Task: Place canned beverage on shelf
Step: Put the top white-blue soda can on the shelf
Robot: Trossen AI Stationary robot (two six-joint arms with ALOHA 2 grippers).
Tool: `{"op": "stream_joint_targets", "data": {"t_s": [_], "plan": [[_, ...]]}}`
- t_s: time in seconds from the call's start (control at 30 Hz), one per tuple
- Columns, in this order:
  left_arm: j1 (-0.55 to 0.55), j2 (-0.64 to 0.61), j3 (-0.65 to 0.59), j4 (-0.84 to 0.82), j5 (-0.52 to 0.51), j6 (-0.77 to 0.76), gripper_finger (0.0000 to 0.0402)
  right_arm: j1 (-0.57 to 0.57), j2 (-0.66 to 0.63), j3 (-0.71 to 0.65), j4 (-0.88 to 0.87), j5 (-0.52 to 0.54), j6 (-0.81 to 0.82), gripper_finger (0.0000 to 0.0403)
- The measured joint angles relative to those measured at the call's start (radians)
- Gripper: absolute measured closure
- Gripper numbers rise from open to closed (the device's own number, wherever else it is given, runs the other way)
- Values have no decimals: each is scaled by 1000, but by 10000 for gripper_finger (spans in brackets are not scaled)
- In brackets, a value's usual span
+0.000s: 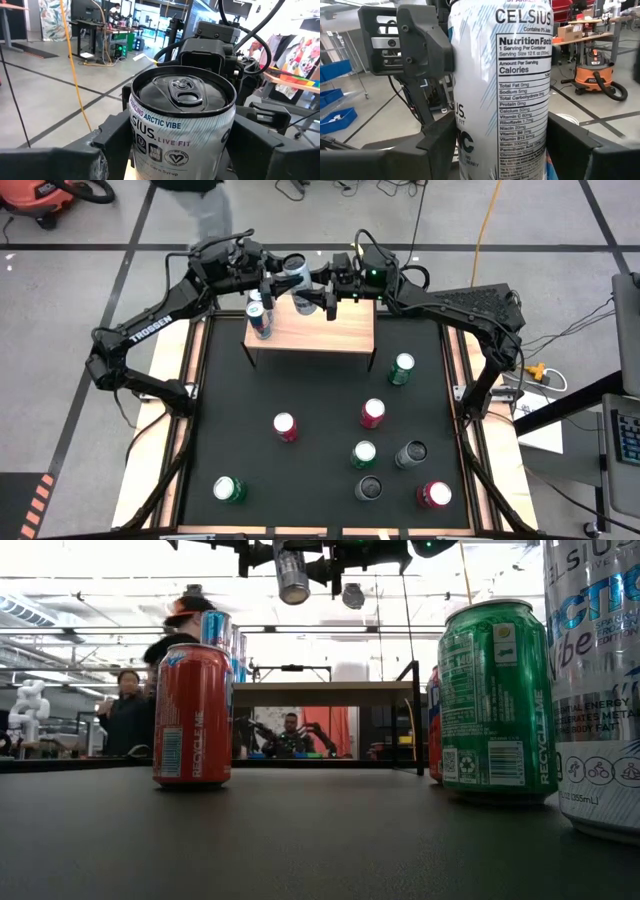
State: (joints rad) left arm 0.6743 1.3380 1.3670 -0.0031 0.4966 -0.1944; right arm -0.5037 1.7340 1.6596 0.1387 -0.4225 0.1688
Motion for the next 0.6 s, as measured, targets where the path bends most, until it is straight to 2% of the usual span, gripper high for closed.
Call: {"op": "stream_joint_targets", "data": {"t_s": [0.27, 0.6], "plan": [[-1, 1, -1, 3, 0, 72, 147, -1, 0, 0, -20, 1, -5, 155], [39, -2, -1, 5, -30, 129, 148, -52, -22, -4, -135, -18, 67, 104]]}}
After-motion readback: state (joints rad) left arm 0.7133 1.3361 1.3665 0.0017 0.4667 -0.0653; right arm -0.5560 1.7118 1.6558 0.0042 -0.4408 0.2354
